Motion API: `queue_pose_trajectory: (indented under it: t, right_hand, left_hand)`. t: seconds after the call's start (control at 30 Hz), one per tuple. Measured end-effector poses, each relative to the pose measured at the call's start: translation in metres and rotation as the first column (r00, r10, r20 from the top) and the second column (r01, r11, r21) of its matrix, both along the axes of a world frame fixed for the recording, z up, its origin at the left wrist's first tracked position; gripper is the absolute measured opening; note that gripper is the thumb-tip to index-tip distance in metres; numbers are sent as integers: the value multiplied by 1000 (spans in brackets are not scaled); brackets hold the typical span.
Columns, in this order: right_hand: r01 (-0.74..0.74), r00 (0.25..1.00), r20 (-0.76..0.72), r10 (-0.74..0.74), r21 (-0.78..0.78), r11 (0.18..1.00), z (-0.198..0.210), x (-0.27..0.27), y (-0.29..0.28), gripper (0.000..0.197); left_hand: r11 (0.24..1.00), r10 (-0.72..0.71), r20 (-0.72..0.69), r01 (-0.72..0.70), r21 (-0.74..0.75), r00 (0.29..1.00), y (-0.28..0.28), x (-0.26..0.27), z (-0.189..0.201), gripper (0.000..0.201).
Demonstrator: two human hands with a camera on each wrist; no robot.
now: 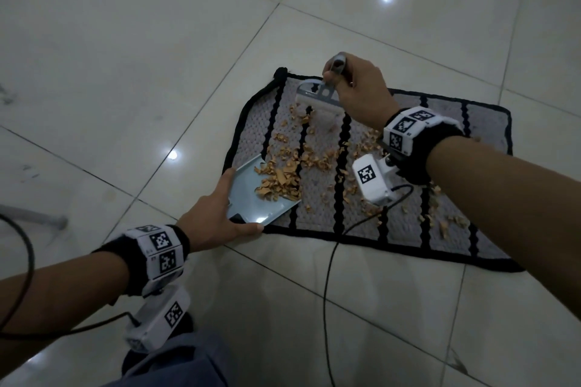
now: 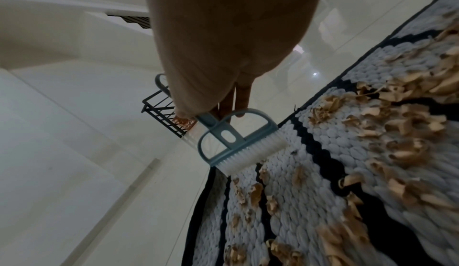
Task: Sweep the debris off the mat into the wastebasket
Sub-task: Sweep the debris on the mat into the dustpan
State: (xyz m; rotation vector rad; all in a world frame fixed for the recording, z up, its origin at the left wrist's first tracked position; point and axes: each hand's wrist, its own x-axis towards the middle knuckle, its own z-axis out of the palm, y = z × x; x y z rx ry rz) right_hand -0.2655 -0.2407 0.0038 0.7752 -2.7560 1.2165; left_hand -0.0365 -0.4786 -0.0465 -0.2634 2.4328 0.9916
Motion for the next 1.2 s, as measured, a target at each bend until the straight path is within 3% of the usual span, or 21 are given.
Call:
queue_pose_trajectory:
  t: [0.17, 0.37, 0.63, 0.8, 0.9, 1.03, 1.2]
  right_hand:
    - [30, 1000, 5, -30, -12, 999, -11, -9, -14, 14]
    - [-71, 990, 133, 43, 212, 975, -28, 6, -19, 22]
    - [-191, 972, 161, 171, 116, 975, -32, 67, 10, 22]
    - [-119, 987, 106, 120, -13, 993, -18, 51, 4, 27]
    - [-122, 990, 66, 121, 5, 993, -14, 35, -18, 26]
    - [-169, 977, 144, 155, 92, 981, -25, 18, -37, 25]
    - [-252, 956, 184, 226, 128, 959, -25, 26, -23, 22]
  left_hand:
    - [1000, 13, 1, -13, 13, 1000, 2, 1, 3, 119]
    - [1000, 12, 0, -12, 14, 1000, 1, 1, 3, 119]
    - [1000, 11, 1, -11, -7, 1000, -1, 2, -2, 121]
    - [1000, 12, 3, -12, 4, 1000, 0, 2, -2, 121]
    - [1000, 14, 15, -14, -6, 1000, 0, 1, -1, 120]
    - [1000, 12, 18, -12, -7, 1000, 0, 0, 1, 119]
    - [999, 37, 11, -37, 18, 999, -1, 0, -1, 122]
